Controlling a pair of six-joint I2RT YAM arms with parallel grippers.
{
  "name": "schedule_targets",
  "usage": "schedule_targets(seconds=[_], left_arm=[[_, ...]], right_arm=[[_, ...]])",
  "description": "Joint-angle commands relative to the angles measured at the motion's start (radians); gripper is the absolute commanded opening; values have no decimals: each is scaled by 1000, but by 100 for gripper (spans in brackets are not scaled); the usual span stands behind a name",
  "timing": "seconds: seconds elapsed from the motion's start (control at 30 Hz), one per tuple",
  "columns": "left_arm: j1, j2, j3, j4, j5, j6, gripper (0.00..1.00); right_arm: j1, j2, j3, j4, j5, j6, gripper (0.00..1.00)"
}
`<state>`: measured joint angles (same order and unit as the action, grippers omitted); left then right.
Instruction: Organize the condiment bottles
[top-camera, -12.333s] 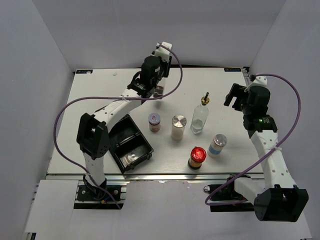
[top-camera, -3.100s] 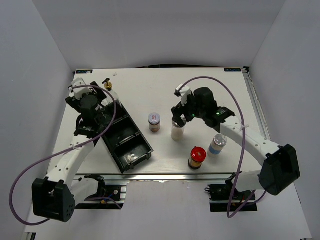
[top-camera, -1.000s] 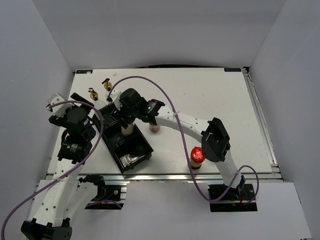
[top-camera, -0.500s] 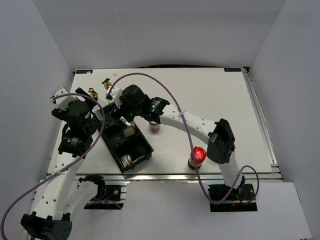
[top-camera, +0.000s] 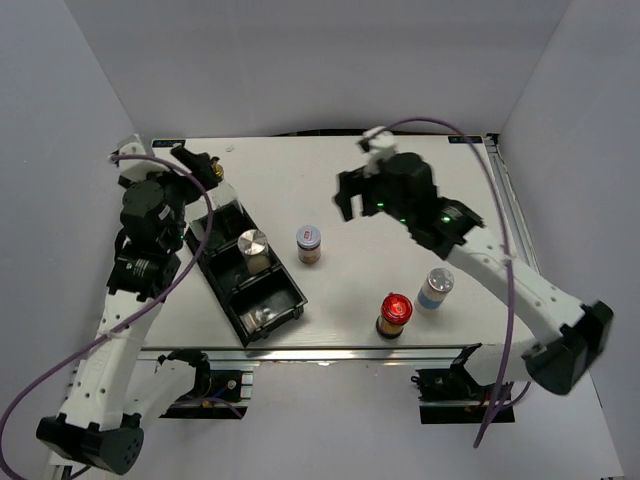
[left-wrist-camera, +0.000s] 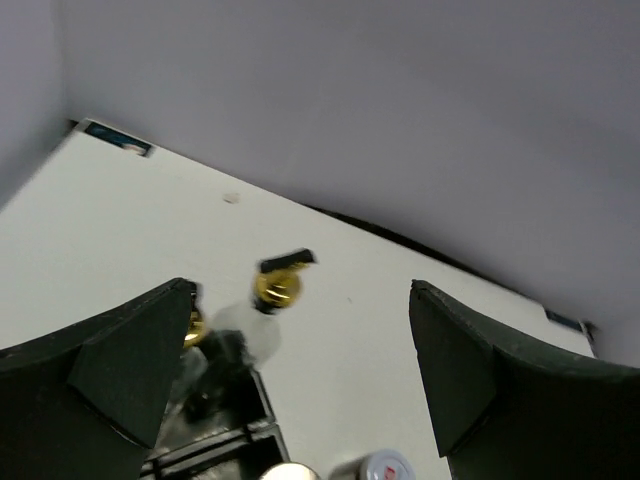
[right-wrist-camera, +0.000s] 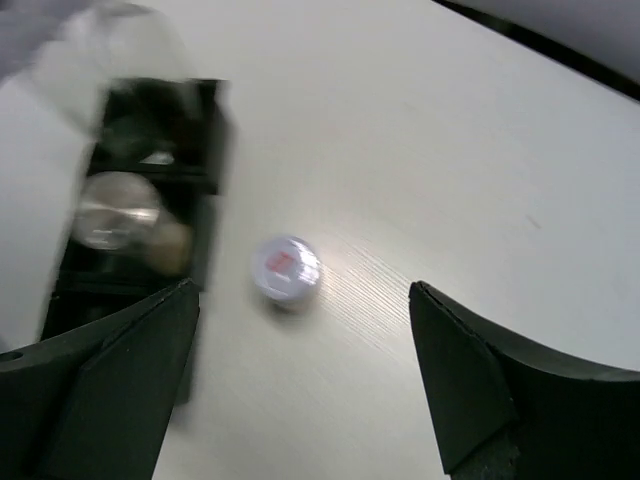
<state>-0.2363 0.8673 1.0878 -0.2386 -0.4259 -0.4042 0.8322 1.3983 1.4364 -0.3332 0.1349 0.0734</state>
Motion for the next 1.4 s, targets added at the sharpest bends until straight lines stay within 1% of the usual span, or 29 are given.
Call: schedule_targets(seconds=[0.0, 0.03, 0.07, 0.1, 0.13, 0.17, 0.2, 0.23, 0.27, 0.33, 0.37, 0.4, 0.43, 0.47, 0.53, 0.57, 0.6, 0.73, 0.8, 0.97, 1.17, 1.2, 1.33, 1.37], left_arm=[[-46, 68, 37, 30, 257, 18, 98], [-72, 85, 40, 42, 266, 28, 98], [-143, 122, 62, 44, 265, 33, 98], [-196, 140, 75, 47, 263, 51, 98], [-248, 163, 87, 45, 274, 109, 98], [-350, 212, 118, 36, 276, 137, 98], [-397, 235, 132, 24, 289, 162, 98], [-434, 260, 138, 6, 336, 215, 98], [-508, 301, 142, -1, 346, 234, 98], [-582, 343, 139, -2, 349, 277, 98], [-650, 366, 136, 5, 354, 284, 98], [-679, 418, 138, 15, 374, 288, 98], [-702, 447, 144, 24, 477, 315, 98], [-743, 478, 152, 22, 516, 329, 98], [-784, 556, 169, 31, 547, 350, 98], [-819, 579, 172, 33, 533, 355, 98], [-834, 626, 175, 30, 532, 363, 98], [-882, 719, 236, -5, 536, 370, 98], [-906, 740, 241, -4, 555, 370, 98], [-960, 789, 233, 13, 530, 347, 98], [-1018, 848, 267, -27, 500, 343, 98], [-1023, 855, 270, -39, 489, 341, 98], [-1046, 894, 293, -76, 310, 312, 98], [-1046, 909, 300, -82, 288, 302, 98]], right_arm=[[-155, -146, -200, 48, 100, 135, 89], [-192, -201, -240, 63, 115, 141, 89], [-271, -220, -289, 57, 130, 152, 89], [-315, -235, -303, 43, 126, 185, 89], [-364, -252, -313, 21, 106, 198, 89], [-452, -257, -329, 13, 85, 209, 89], [-485, -265, -337, 4, 65, 219, 89], [-516, -278, -344, -1, 65, 230, 89], [-565, -288, -352, -9, 65, 233, 89], [-608, -320, -389, -6, 68, 233, 89], [-652, -329, -402, 11, 60, 233, 89], [-672, -346, -427, 19, 31, 232, 89], [-708, -351, -435, 23, 16, 233, 89], [-723, -354, -439, 23, -3, 235, 89], [-740, -360, -453, 25, -26, 232, 90], [-742, -363, -458, 31, -34, 229, 89], [-745, -367, -461, 31, -44, 226, 89], [-748, -371, -478, 45, -75, 223, 89], [-748, -372, -478, 42, -84, 220, 89], [-749, -395, -484, 40, -75, 209, 89], [-749, -409, -485, 40, -75, 209, 89], [-749, -409, -485, 40, -75, 207, 89], [-749, -417, -485, 30, -75, 206, 89], [-749, -420, -487, 28, -74, 206, 89]])
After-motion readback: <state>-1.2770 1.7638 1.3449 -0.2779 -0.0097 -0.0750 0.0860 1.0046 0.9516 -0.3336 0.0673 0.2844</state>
